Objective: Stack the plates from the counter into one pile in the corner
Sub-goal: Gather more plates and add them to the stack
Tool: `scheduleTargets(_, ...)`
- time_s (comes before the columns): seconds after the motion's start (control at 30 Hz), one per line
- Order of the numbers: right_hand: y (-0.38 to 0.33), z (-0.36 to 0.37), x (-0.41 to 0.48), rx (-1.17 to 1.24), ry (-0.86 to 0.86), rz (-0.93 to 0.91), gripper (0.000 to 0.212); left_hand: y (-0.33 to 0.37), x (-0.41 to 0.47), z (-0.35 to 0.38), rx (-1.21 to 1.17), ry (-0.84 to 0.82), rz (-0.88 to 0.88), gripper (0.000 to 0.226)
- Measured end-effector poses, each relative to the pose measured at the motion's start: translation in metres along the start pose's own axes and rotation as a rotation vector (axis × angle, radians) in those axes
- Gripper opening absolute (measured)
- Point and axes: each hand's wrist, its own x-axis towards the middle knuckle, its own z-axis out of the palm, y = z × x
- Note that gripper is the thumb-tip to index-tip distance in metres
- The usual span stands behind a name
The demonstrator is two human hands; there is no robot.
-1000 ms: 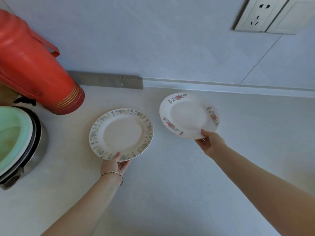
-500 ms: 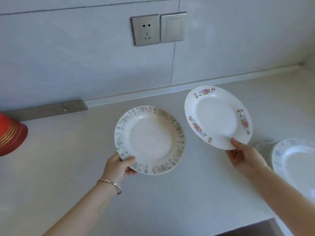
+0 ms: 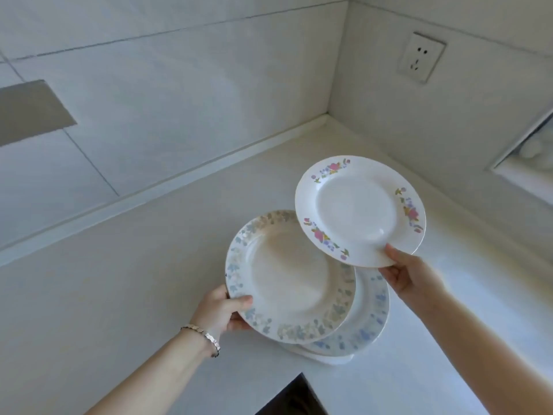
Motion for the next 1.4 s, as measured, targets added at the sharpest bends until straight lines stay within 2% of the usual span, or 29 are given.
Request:
scheduleTargets(0.17, -0.014, -0.037, -0.001, 0.025, 0.046, -0.011, 0.008, 0.003, 0.016, 0.041, 0.099, -0.054, -0.063, 0.02)
scheduleTargets(0.43, -0.01, -0.065, -0.008, 0.008, 0.081, -0.026, 0.007, 0.006, 0.035, 0.043, 0.219, -0.161, -0.169, 0.018)
scheduleTargets(0.63, -0.001, -0.071, -0.013, -0.034, 0.119, -0.026, 0.009, 0.017, 0.047, 0.044, 0.612, -0.244, -0.135, 0.003)
scheduleTargets(0.8, 0.008, -0.071, -0.017, -0.054, 0.149, -0.001, 0.008, 0.017, 0.052, 0.046, 0.892, -0.247, -0.056, 0.016)
scheduleTargets(0.9, 0.013, -0.072, -0.019, -0.081, 0.163, 0.011, 0.008, 0.014, 0.05, 0.043, 1.015, -0.256, -0.07, 0.028)
scheduleTargets(0.97, 0.015, -0.073, -0.021, -0.11, 0.17, 0.015, 0.006, 0.012, 0.049, 0.04, 1.049, -0.265, -0.09, 0.027)
scheduleTargets(1.07, 0.016, -0.073, -0.029, -0.154, 0.151, 0.008, 0.009, 0.011, 0.051, 0.035, 1.123, -0.139, 0.044, 0.038)
scheduleTargets(1.1, 0.017, -0.072, -0.032, -0.176, 0.142, 0.009, 0.007, 0.011, 0.052, 0.036, 1.112, -0.056, 0.125, 0.042)
scheduleTargets(1.17, 0.022, -0.068, -0.037, -0.218, 0.126, 0.019, 0.01, 0.01, 0.055, 0.04, 0.886, 0.042, 0.23, 0.033)
scheduleTargets(1.2, 0.026, -0.066, -0.039, -0.229, 0.121, 0.029, 0.012, 0.009, 0.057, 0.045, 0.719, 0.02, 0.24, 0.026)
scheduleTargets(1.23, 0.032, -0.063, -0.041, -0.236, 0.118, 0.043, 0.012, 0.008, 0.059, 0.051, 0.565, -0.027, 0.228, 0.03)
scheduleTargets(1.3, 0.043, -0.058, -0.044, -0.235, 0.104, 0.07, 0.014, 0.005, 0.06, 0.063, 0.354, -0.073, 0.176, 0.05)
scheduleTargets(1.4, 0.057, -0.055, -0.045, -0.245, 0.093, 0.095, 0.016, 0.004, 0.055, 0.075, 0.298, -0.041, 0.155, 0.051)
